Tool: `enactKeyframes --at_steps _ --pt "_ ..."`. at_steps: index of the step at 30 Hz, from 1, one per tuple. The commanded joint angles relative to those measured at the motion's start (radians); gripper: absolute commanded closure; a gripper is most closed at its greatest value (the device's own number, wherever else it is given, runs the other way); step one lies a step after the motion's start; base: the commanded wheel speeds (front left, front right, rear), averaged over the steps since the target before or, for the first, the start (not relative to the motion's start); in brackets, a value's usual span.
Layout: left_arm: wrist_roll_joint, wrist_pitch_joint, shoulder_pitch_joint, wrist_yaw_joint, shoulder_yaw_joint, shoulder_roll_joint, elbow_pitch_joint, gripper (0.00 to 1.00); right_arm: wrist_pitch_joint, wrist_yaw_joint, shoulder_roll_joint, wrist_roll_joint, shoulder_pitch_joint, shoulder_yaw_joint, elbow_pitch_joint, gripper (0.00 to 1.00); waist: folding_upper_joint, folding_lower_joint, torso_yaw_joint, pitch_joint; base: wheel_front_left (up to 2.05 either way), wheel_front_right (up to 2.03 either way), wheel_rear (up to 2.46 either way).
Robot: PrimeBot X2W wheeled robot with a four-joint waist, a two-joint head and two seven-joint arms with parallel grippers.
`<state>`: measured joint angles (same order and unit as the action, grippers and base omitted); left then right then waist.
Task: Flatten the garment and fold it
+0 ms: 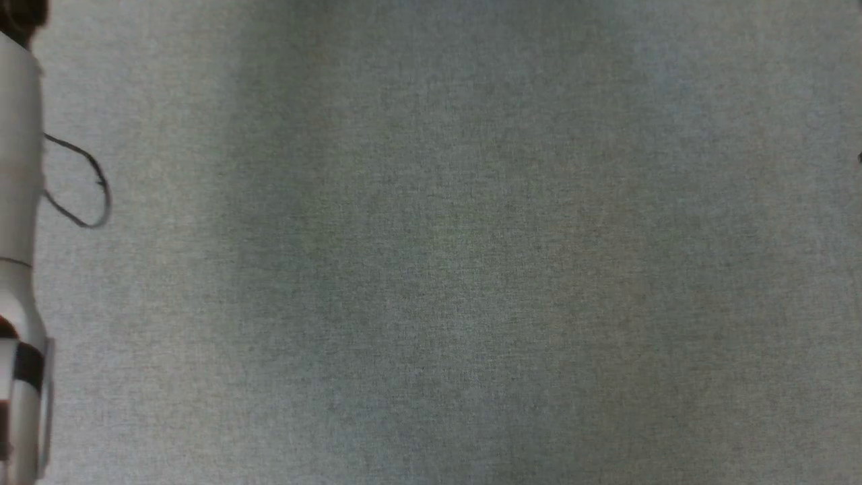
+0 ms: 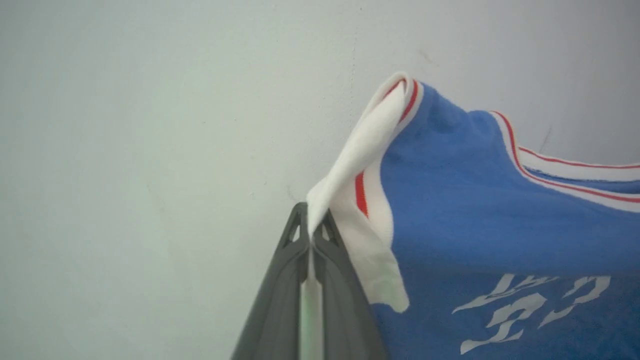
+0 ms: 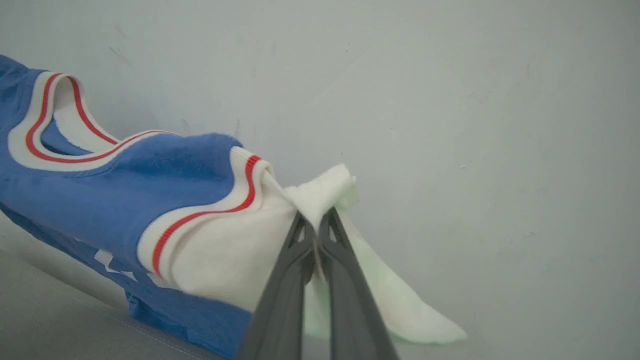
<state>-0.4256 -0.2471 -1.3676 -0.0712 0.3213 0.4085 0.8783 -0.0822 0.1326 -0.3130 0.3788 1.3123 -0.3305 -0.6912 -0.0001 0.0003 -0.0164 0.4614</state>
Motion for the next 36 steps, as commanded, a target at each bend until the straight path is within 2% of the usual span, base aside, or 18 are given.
enactKeyframes --at_steps 1,5,11,13,19,23,24,28,36 --pt "-0.008 -0.009 0.027 -0.009 -0.008 -0.004 0.009 1.00 -0.017 -0.002 0.004 0.015 -0.010 -0.014 -0.019 1.00 0.0001 -0.0003 -0.002 0.008 0.00 0.00 0.00" --pt "-0.025 -0.014 0.112 -0.016 -0.037 -0.024 -0.002 1.00 -0.054 -0.002 0.010 0.061 -0.075 -0.066 -0.076 1.00 0.0001 -0.0003 0.004 -0.025 0.00 0.00 0.00" --pt "-0.035 -0.014 0.401 -0.015 -0.144 -0.037 -0.165 1.00 -0.100 -0.002 0.015 0.130 -0.269 -0.129 -0.080 1.00 0.0001 -0.0003 0.002 -0.137 0.00 0.00 0.00" --pt "-0.026 -0.014 0.536 -0.001 -0.177 -0.037 -0.234 1.00 -0.113 -0.002 0.011 0.146 -0.358 -0.152 -0.052 1.00 0.0001 -0.0003 -0.004 -0.187 0.00 0.00 0.00" --pt "0.014 -0.015 0.953 0.085 -0.229 -0.048 -0.463 1.00 -0.128 -0.002 -0.015 0.180 -0.650 -0.160 0.082 1.00 0.0001 -0.0003 -0.018 -0.314 0.00 0.00 0.00" --pt "0.013 0.001 1.197 0.137 -0.243 -0.049 -0.618 1.00 -0.098 -0.002 -0.032 0.161 -0.835 -0.100 0.170 1.00 0.0001 -0.0003 -0.018 -0.367 0.00 0.00 0.00" --pt "0.013 0.001 1.197 0.137 -0.243 -0.049 -0.618 1.00 -0.098 -0.002 -0.032 0.161 -0.835 -0.100 0.170 1.00 0.0001 -0.0003 -0.018 -0.367 0.00 0.00 0.00" --pt "0.014 0.047 1.381 0.181 -0.254 -0.032 -0.762 1.00 -0.059 -0.002 -0.015 0.119 -1.016 0.018 0.260 1.00 0.0001 -0.0003 -0.005 -0.408 0.00 0.00 0.00" --pt "0.031 0.176 1.625 0.221 -0.205 -0.017 -0.955 1.00 0.073 -0.002 0.099 -0.015 -1.375 0.249 0.524 1.00 0.0001 -0.0003 0.029 -0.445 0.00 0.00 0.00"
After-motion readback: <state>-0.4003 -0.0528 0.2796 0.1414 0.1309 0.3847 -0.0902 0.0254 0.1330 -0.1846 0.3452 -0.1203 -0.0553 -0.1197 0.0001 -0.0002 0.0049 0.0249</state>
